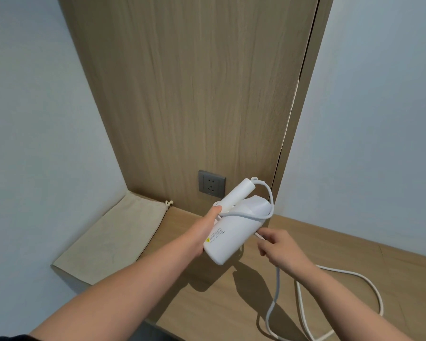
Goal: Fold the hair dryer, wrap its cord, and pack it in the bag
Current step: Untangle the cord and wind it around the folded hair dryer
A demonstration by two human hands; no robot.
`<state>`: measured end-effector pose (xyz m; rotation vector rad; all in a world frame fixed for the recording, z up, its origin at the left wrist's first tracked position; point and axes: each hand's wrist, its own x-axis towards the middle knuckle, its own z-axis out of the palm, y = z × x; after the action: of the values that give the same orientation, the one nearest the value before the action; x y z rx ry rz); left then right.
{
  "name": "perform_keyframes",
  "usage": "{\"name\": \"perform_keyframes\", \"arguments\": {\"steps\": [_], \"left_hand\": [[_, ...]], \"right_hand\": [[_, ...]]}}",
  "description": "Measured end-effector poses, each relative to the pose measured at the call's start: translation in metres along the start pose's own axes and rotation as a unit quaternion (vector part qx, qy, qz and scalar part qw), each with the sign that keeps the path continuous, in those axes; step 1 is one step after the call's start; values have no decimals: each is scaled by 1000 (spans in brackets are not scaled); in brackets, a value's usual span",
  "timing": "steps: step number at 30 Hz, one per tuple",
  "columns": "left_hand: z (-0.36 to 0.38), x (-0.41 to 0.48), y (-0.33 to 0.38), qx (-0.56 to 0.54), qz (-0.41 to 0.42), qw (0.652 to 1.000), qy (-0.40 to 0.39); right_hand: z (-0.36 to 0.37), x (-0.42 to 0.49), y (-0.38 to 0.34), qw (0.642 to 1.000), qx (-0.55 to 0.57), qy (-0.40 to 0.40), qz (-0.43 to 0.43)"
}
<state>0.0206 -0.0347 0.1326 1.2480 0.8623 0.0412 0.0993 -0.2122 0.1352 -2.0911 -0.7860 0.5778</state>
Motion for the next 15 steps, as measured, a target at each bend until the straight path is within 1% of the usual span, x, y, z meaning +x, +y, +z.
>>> {"name": "perform_keyframes", "arguments": {"steps": [2,4,5,6,8,9,10,12,15], "left_hand": [[0,3,-3,22,2,1000,10],[2,3,-4,34,7,999,16],[3,4,-6,37,10,999,16],[4,3,-6,39,12,999,16],[4,2,-6,41,5,999,20],[3,3,-6,42,-3,999,23],[2,3,-6,42,-9,999,28],[-1,4,-6,40,-16,998,41],[0,5,-5,55,-8,997,54]], "right_hand": [[-4,0,-5,996,-82,-24,6],[-5,-1,-9,991,-114,-61,32],[-5,-1,-9,990,-105,-80,48],[-5,-2,-9,990,-72,-97,70],[-6,-3,-9,985,27,-125,118],[-8,-4,-8,981,58,-133,132],[-9,-5,-7,978,63,-141,138],[-10,-7,-7,978,21,-155,139],[-13,-6,-15,973,-106,-167,121]]}}
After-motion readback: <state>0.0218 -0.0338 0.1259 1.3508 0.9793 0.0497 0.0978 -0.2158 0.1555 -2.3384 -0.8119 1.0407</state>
